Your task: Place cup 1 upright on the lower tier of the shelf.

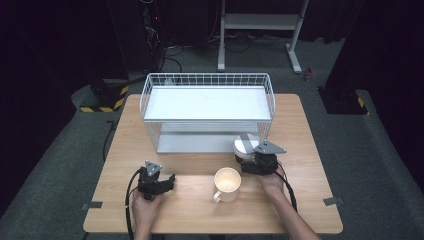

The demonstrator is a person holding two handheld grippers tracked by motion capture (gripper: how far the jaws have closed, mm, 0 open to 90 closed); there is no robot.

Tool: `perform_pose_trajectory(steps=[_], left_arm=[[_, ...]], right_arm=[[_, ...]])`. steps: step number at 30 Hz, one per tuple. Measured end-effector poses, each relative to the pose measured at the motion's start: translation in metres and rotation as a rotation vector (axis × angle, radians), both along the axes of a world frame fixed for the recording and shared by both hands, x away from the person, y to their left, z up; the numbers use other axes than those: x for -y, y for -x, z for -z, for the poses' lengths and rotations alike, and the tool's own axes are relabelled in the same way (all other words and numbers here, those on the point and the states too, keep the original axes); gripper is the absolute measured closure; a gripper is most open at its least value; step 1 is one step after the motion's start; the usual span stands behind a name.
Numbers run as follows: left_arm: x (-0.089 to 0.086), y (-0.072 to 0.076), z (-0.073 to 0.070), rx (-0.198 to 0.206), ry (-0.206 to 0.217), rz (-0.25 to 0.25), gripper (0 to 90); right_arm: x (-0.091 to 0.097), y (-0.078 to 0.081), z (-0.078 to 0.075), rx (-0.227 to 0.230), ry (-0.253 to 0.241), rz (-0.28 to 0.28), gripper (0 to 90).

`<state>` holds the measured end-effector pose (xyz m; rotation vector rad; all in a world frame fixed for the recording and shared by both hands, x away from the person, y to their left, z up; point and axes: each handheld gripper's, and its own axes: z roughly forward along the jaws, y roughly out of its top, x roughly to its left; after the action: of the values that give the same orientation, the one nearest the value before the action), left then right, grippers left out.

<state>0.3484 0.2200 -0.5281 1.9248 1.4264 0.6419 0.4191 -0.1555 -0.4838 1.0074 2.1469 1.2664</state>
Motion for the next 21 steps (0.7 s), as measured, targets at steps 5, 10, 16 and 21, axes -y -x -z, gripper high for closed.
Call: perform_pose_trajectory(steps=[5, 10, 16, 21], left_arm=[[0.000, 0.000, 0.000, 0.001, 0.000, 0.000, 24.3], [0.000, 0.000, 0.000, 0.000, 0.000, 0.000, 24.3], [0.000, 0.000, 0.000, 0.000, 0.000, 0.000, 24.3], [0.000, 0.000, 0.000, 0.000, 0.000, 0.000, 24.3]], right_arm=[[-0.006, -0.005, -0.001, -0.004, 0.007, 0.001, 18.5], [-0.012, -0.011, -0.002, -0.004, 0.008, 0.003, 18.5], [-0.017, -0.016, -0.002, -0.010, 0.017, 0.001, 18.5], [-0.021, -0.020, -0.002, -0.013, 0.020, 0.007, 18.5]])
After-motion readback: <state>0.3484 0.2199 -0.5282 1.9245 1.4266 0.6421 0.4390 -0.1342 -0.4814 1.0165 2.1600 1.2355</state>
